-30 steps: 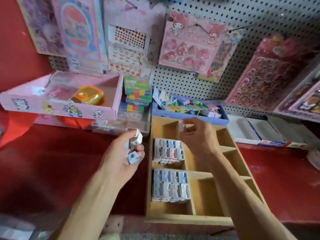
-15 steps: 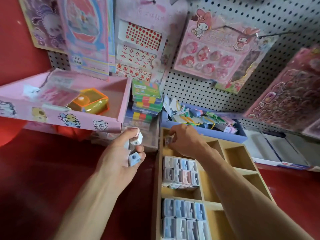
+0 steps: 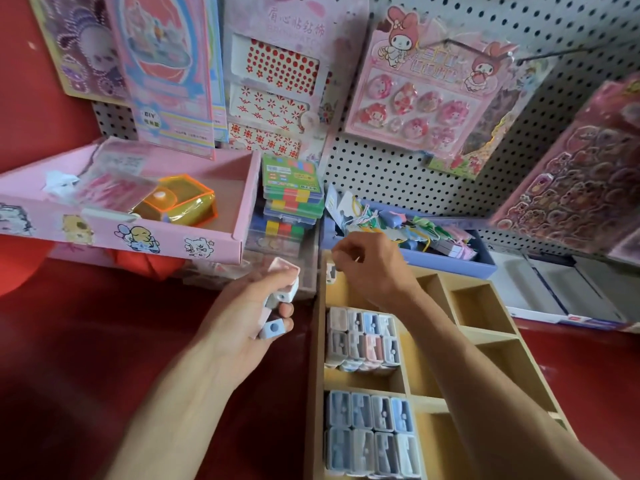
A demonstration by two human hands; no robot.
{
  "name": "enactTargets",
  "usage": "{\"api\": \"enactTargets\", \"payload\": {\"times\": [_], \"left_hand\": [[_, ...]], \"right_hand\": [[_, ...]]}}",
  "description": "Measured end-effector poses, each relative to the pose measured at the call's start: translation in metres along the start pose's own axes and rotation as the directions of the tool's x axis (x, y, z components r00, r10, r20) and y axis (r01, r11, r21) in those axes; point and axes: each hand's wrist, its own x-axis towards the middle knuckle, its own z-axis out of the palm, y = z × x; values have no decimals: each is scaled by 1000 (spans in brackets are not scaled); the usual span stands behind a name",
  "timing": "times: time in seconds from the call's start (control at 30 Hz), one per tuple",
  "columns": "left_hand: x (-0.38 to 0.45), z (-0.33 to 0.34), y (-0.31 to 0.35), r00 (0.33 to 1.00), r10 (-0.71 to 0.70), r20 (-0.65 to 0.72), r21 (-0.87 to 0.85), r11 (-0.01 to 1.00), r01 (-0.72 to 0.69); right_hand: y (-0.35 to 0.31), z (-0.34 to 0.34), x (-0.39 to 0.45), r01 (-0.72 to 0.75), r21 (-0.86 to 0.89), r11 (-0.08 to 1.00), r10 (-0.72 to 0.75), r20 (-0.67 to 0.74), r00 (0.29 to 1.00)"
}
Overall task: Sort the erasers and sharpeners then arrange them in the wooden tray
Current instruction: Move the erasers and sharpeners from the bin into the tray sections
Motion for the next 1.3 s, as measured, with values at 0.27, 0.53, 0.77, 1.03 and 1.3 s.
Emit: {"api": "enactTargets", "payload": {"times": [0.27,0.53,0.77,1.03,1.3], "left_hand": [[-9,9,-3,994,25,106,184,982,-44],[-9,11,-6,994,-28,108,214,977,4],[-4,10,-5,999,34,-28,147,989,-30],[0,7,0,997,45,-58,66,997,-41],[1,3,3,993,50,-109,11,999,-50]], "right_hand": [[-34,-24,-34,-149,451,880,-4,321,947],[-31,-18,-31,-250,495,832,35,403,914],[-3,-25,-9,-244,420,874,244,54,968],[27,0,12,-177,-249,952,196,56,979],[40,-5,2,14,-255,967,18,124,992]]}}
